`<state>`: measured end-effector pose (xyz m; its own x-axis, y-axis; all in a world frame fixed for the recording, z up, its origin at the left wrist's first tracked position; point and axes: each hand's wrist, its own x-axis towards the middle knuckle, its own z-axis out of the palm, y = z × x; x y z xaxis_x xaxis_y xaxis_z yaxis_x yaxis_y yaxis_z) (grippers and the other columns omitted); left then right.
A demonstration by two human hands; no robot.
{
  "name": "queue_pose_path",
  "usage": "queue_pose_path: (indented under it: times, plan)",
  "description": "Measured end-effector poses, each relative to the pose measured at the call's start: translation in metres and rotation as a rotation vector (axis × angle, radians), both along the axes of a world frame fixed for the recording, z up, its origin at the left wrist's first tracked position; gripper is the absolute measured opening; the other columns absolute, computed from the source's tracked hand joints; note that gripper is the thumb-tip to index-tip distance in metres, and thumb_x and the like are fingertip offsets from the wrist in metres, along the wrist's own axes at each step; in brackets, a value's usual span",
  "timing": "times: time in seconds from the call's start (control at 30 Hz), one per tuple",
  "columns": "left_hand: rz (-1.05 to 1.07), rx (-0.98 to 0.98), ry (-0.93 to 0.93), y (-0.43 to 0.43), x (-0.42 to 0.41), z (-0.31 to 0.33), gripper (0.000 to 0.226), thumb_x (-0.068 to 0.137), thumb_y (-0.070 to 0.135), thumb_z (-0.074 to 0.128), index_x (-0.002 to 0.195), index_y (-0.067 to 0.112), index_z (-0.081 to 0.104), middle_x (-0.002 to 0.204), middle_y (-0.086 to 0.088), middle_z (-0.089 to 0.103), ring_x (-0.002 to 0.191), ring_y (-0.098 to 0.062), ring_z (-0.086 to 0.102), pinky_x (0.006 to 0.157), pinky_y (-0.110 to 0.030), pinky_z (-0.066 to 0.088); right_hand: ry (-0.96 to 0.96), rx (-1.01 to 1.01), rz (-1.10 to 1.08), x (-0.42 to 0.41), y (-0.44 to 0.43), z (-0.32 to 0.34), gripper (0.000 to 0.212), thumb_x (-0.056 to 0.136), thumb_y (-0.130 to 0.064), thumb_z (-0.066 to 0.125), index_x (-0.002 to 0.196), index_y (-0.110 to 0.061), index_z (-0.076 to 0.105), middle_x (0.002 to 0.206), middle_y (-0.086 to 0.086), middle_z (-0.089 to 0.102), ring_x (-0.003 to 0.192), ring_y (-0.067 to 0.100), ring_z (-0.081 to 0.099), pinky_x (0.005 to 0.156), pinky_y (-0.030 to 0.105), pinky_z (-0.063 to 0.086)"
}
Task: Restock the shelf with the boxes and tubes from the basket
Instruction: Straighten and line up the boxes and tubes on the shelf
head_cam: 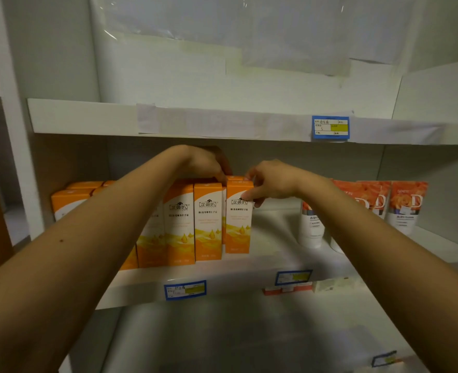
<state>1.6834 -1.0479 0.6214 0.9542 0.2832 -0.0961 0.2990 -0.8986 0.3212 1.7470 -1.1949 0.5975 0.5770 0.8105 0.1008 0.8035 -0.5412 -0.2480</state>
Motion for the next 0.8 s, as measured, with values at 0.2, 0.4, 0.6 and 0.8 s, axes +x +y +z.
queue_pose_path:
  times: [0.2,0.4,0.6,0.8]
  plan:
    - [-0.016,0.012,0.030,-0.002,-0.002,0.004,0.039,0.093,0.027,0.051,0.131,0.020,0.049,0.118,-0.005,0.060,0.101,-0.021,0.058,0.088,-0.034,0.046,0.110,-0.006,0.080,0.005,-0.005,0.004,0.037,0.087,-0.026,0.061,0.120,-0.009,0.054,0.109,0.007,0.069,0.082,0.013,0.066,0.075,0.018,0.049]
    - [-0.017,0.027,0.038,-0.003,-0.002,0.006,0.039,0.094,0.037,0.044,0.127,0.018,0.053,0.118,-0.002,0.061,0.112,-0.022,0.056,0.103,-0.040,0.041,0.020,0.058,0.105,0.002,-0.003,-0.001,0.041,0.084,-0.024,0.066,0.121,-0.011,0.054,0.081,-0.007,0.062,0.077,0.010,0.062,0.068,0.011,0.042]
    - [-0.001,0.064,-0.046,-0.002,0.006,-0.002,0.043,0.092,0.046,0.044,0.126,0.021,0.052,0.127,-0.004,0.059,0.116,-0.025,0.055,0.105,-0.044,0.040,0.061,0.161,0.084,0.011,-0.033,0.004,0.048,0.082,-0.018,0.068,0.126,-0.012,0.049,0.099,0.006,0.072,0.079,0.012,0.065,0.082,0.023,0.048]
    - [-0.120,0.162,-0.205,-0.030,0.014,-0.006,0.043,0.094,0.043,0.041,0.117,0.010,0.058,0.113,-0.009,0.064,0.102,-0.026,0.060,0.093,-0.038,0.047,-0.158,0.193,-0.068,0.039,-0.090,0.017,0.029,0.091,-0.016,0.055,0.120,-0.014,0.058,0.117,0.005,0.063,0.095,0.010,0.055,0.087,0.025,0.045]
